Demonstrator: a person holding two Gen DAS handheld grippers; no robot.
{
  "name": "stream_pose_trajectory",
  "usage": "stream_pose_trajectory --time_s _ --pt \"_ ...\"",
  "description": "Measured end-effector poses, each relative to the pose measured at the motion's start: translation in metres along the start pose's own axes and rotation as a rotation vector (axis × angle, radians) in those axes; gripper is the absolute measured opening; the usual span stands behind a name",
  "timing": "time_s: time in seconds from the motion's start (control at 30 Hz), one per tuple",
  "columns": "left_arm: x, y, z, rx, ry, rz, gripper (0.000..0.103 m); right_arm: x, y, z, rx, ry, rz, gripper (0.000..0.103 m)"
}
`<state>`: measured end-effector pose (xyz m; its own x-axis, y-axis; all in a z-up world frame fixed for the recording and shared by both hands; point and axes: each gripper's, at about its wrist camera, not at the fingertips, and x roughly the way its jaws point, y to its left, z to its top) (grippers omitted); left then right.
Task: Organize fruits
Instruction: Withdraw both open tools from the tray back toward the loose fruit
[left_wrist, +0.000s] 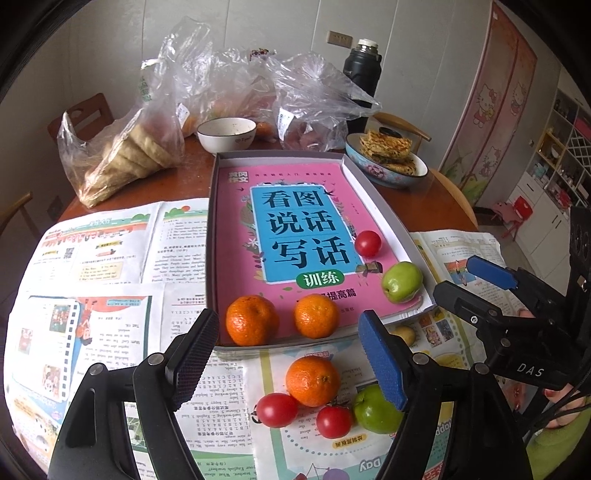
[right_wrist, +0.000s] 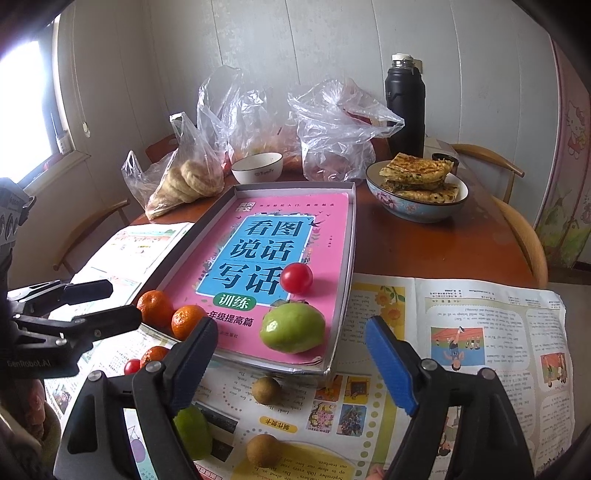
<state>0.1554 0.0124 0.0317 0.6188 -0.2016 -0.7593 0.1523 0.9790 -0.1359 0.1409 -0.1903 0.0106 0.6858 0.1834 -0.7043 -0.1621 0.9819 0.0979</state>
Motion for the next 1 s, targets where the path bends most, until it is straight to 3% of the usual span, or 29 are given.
stream_pose_trajectory --time_s 1.0 --pt "-0.025 0.011 -0.012 0.007 -0.021 0.016 0.079 -0.022 0.015 -0.006 -0.031 -0.026 0.015 0.082"
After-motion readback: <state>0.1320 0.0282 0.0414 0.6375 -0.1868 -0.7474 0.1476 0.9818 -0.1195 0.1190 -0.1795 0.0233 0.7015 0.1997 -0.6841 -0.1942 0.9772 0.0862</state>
